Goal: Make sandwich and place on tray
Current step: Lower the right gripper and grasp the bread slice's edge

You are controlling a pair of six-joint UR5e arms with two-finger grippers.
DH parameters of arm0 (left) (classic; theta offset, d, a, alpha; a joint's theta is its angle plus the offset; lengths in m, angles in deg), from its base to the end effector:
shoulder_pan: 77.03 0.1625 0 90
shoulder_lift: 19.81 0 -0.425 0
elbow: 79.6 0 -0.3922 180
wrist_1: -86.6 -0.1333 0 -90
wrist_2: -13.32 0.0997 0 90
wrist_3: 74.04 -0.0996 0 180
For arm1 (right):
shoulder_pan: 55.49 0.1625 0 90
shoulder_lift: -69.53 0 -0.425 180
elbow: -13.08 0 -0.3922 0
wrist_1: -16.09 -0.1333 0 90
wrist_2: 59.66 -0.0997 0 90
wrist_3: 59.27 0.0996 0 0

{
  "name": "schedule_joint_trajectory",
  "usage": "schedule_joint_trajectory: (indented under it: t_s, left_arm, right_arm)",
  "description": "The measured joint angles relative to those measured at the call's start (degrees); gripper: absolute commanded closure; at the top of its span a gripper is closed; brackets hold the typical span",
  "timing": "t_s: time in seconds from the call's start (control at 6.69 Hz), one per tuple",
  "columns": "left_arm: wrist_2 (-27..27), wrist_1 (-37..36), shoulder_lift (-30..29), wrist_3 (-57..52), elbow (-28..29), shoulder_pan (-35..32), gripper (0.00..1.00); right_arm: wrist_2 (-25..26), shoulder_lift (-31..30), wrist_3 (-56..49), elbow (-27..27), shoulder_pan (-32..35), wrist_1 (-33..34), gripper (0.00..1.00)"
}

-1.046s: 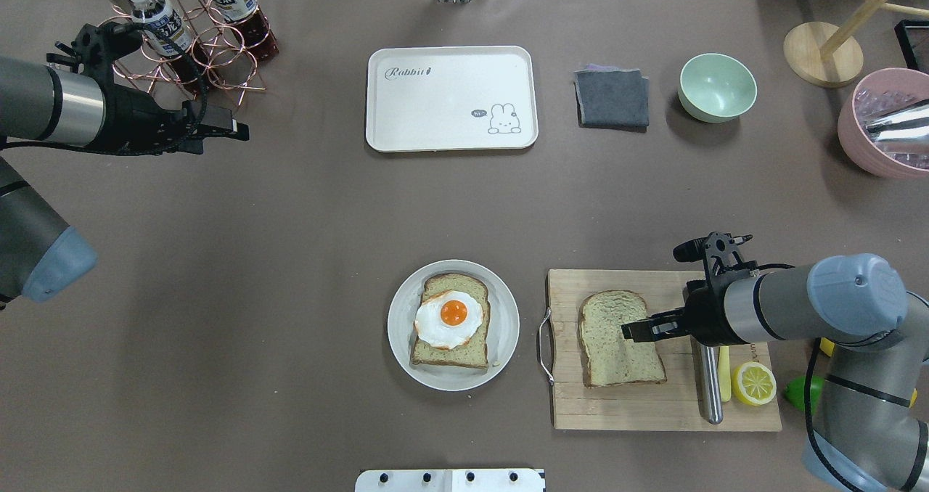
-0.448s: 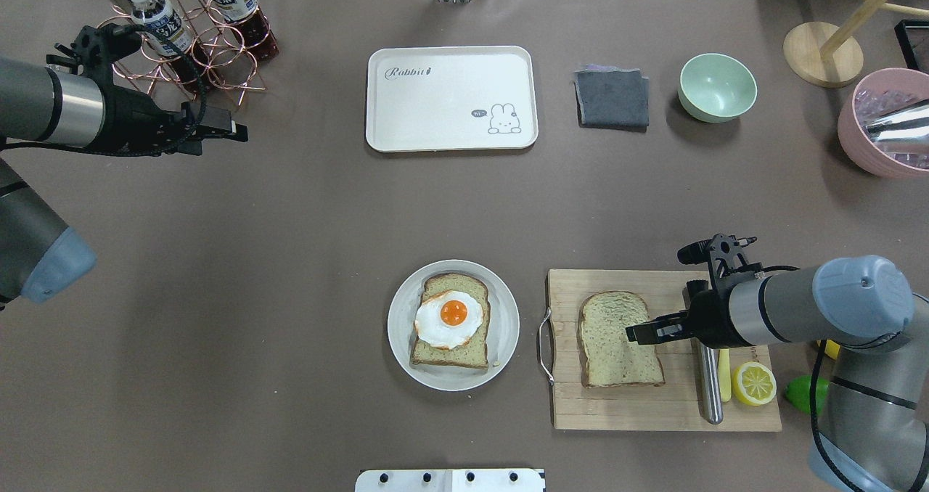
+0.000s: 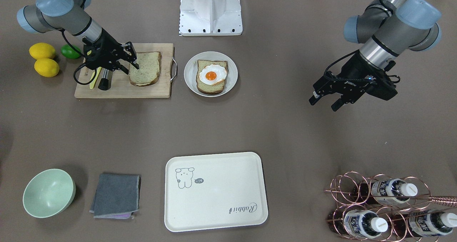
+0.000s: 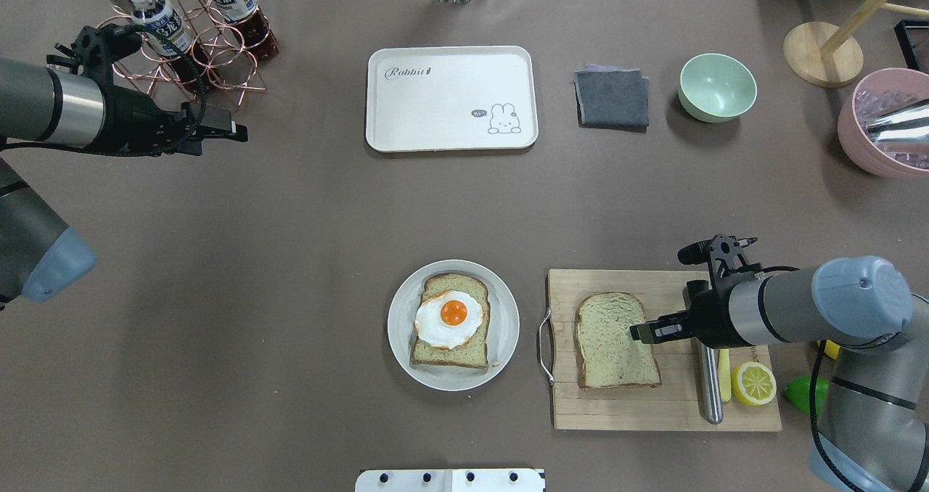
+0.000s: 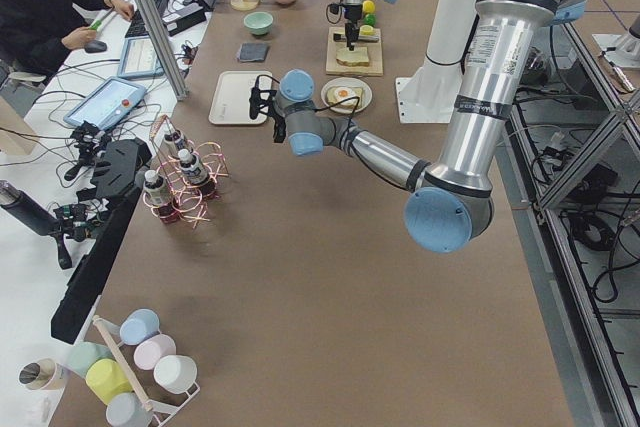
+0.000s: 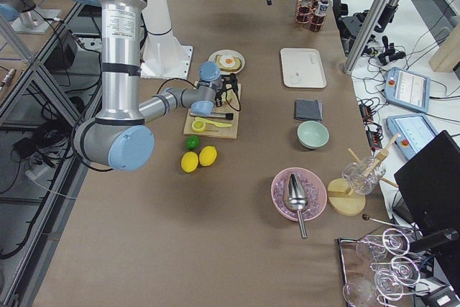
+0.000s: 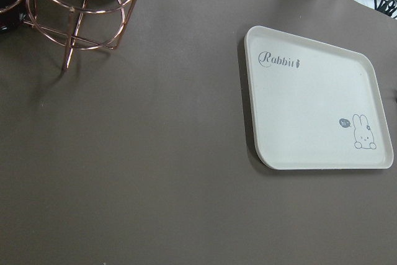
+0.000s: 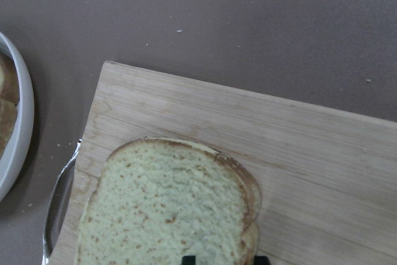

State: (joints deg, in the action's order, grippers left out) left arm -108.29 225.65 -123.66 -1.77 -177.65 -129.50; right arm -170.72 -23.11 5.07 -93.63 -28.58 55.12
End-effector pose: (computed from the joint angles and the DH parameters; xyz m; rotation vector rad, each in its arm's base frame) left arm 0.2880 -0.5081 0.3623 0.3000 1.2558 -0.1785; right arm -0.3903 -0.3075 0.4405 0.2035 -1.1502 -0.1892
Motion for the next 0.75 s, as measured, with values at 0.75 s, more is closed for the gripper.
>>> schedule_joint_trajectory:
  t_s: [0.75]
  left_arm:
    - [-0.3, 0.0, -0.2, 0.0, 0.3, 0.0, 0.03]
  right_arm:
    - [0.5, 0.2, 1.3, 0.0, 0.3, -0.4, 1.00]
